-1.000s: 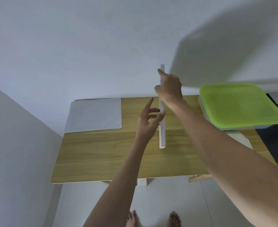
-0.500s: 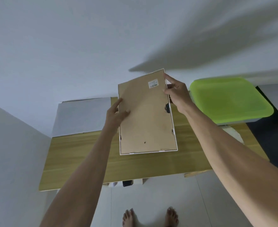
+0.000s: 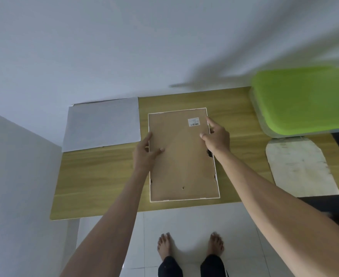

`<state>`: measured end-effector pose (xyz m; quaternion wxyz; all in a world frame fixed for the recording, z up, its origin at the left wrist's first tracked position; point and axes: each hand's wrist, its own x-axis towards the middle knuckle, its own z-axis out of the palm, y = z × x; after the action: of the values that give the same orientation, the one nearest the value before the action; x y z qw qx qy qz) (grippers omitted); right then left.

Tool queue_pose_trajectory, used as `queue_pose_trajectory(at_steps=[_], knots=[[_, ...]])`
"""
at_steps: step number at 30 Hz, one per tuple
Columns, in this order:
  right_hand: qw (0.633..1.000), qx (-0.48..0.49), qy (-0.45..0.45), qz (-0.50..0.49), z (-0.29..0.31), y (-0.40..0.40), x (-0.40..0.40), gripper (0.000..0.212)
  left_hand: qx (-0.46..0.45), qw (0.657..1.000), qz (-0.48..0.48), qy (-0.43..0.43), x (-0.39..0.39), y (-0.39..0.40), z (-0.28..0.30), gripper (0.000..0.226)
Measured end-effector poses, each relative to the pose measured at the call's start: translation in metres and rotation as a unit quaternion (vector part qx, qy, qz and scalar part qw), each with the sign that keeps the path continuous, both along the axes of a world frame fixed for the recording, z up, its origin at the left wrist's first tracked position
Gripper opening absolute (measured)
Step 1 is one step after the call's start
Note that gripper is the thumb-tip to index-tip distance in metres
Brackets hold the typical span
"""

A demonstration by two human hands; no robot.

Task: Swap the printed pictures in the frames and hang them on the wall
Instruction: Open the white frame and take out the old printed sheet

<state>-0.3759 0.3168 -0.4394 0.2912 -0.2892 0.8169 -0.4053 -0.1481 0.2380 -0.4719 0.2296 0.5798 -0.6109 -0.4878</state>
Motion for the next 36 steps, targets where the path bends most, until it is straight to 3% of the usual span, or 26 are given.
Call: queue_pose_trajectory(at_steps=[9, 15, 25, 30, 36], knots=[[0.995, 0.076, 0.061, -0.001, -0.03, -0.032, 0.007, 0.065, -0.057, 0.993, -0.01, -0.103, -0.004, -0.014, -0.013, 0.074], [0.992, 0.087, 0.089, 0.004, -0.043, -0.04, 0.007, 0.047, -0.056, 0.99, -0.013, -0.125, -0.004, -0.015, -0.017, 0.068], [0.988, 0.118, 0.102, 0.0, -0.037, -0.038, 0.013, 0.05, -0.08, 0.985, -0.031, -0.149, 0.003, -0.014, -0.019, 0.068], [0.985, 0.12, 0.123, -0.011, -0.027, -0.019, 0.025, 0.041, -0.106, 0.978, -0.084, -0.158, 0.022, 0.001, -0.016, 0.084], [0.981, 0.141, 0.136, 0.0, -0.024, 0.006, 0.049, 0.032, -0.139, 0.935, -0.195, -0.263, 0.045, 0.034, -0.016, 0.141]])
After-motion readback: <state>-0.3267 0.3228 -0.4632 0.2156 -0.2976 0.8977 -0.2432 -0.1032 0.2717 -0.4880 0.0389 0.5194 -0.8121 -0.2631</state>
